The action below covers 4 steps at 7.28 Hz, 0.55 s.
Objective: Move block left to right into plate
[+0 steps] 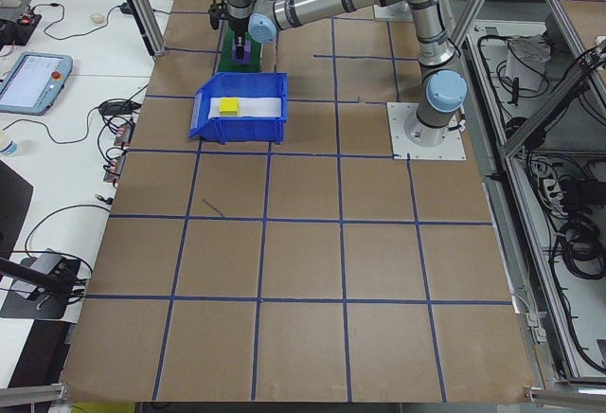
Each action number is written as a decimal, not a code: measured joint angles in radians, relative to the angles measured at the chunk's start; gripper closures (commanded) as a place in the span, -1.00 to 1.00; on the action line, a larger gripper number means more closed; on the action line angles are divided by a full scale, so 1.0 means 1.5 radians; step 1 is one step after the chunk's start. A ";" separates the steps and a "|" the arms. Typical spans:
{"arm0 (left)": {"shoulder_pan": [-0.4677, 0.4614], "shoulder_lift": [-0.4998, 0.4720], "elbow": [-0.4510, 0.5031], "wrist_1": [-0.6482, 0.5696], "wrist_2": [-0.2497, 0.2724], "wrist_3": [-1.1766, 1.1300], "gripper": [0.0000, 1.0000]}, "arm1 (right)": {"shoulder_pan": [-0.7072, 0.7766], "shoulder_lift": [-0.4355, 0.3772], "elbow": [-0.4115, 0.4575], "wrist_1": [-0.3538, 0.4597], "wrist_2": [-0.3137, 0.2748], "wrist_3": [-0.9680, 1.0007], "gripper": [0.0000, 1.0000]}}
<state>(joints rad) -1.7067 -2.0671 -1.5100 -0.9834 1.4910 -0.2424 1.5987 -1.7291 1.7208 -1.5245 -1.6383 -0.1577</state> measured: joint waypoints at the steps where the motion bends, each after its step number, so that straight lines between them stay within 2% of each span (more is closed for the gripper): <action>1: 0.000 0.000 -0.001 0.000 0.001 0.002 0.12 | 0.000 0.000 0.000 0.000 0.000 0.000 -1.00; 3: 0.000 0.003 -0.007 0.000 0.003 0.001 0.10 | 0.001 0.000 0.000 0.000 0.000 0.001 -1.00; 4: 0.000 0.007 -0.016 0.002 0.003 0.002 -0.06 | 0.002 0.000 0.000 -0.001 0.001 0.001 -1.00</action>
<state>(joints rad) -1.7073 -2.0566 -1.5337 -0.9803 1.4953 -0.2400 1.6012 -1.7292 1.7211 -1.5262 -1.6373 -0.1559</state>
